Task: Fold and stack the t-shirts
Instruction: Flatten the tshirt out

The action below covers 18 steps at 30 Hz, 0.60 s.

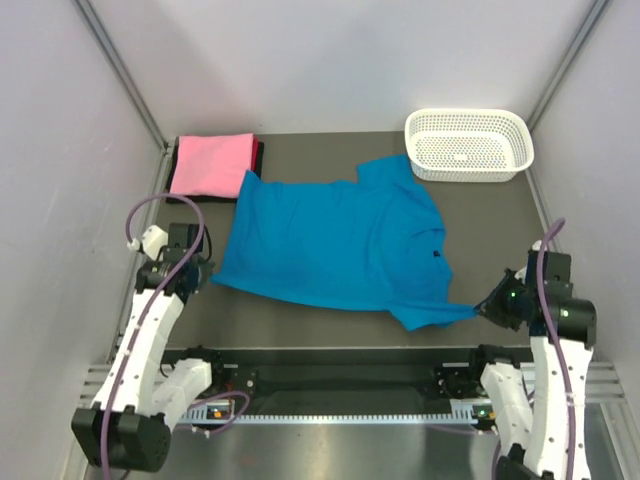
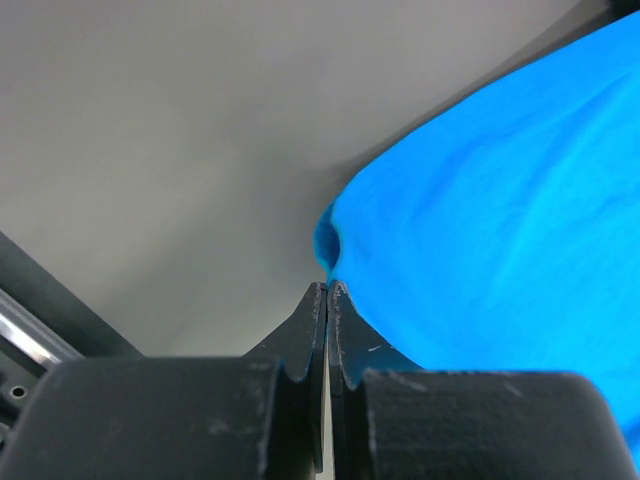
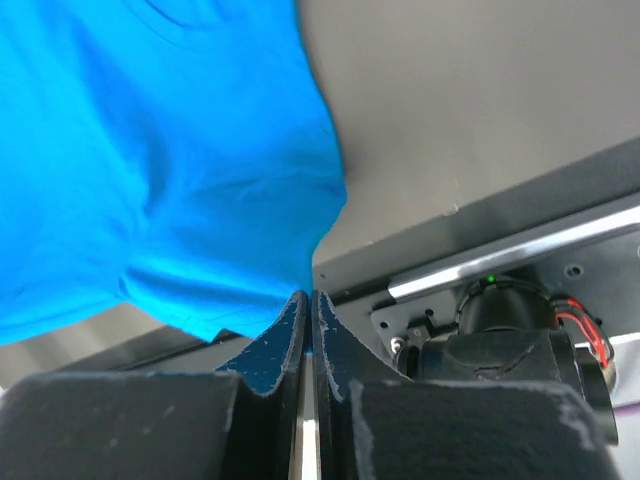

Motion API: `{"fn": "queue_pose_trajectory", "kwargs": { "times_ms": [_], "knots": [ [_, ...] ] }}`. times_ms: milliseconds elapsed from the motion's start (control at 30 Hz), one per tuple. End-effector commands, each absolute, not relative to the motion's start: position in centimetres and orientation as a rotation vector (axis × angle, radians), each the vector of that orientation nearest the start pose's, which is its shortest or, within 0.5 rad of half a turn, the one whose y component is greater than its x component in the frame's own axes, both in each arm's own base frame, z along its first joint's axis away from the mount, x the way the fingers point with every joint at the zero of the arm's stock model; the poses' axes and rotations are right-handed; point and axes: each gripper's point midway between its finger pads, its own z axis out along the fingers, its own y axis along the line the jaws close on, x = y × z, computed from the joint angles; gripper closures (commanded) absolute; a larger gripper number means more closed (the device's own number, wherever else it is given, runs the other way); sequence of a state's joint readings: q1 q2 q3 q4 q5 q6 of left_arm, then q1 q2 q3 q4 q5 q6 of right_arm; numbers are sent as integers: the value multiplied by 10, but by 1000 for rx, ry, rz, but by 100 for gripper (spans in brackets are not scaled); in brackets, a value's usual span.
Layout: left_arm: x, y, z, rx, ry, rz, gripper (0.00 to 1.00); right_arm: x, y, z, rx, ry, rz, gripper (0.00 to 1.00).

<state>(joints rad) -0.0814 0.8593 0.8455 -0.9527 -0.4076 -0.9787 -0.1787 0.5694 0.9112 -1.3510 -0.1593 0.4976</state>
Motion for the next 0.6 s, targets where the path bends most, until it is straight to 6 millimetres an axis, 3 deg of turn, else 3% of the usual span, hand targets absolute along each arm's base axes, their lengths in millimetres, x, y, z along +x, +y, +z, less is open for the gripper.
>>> {"fn": "queue_pose_trajectory", "kwargs": {
  "times_ms": [0,333,400,567],
  "knots": [
    [239,17,148,-1201,2103,33,100,136,23,162,789,2479,313,100],
    [287,19,135,-1183,2095,71,100,228,2,166,801,2467,224,100],
    [300,18,130,-1182,2100,75,100,250,-2,178,768,2426,202,100],
    [324,24,121,-1190,2106,155,100,300,15,181,613,2428,205,100]
  ]
}}
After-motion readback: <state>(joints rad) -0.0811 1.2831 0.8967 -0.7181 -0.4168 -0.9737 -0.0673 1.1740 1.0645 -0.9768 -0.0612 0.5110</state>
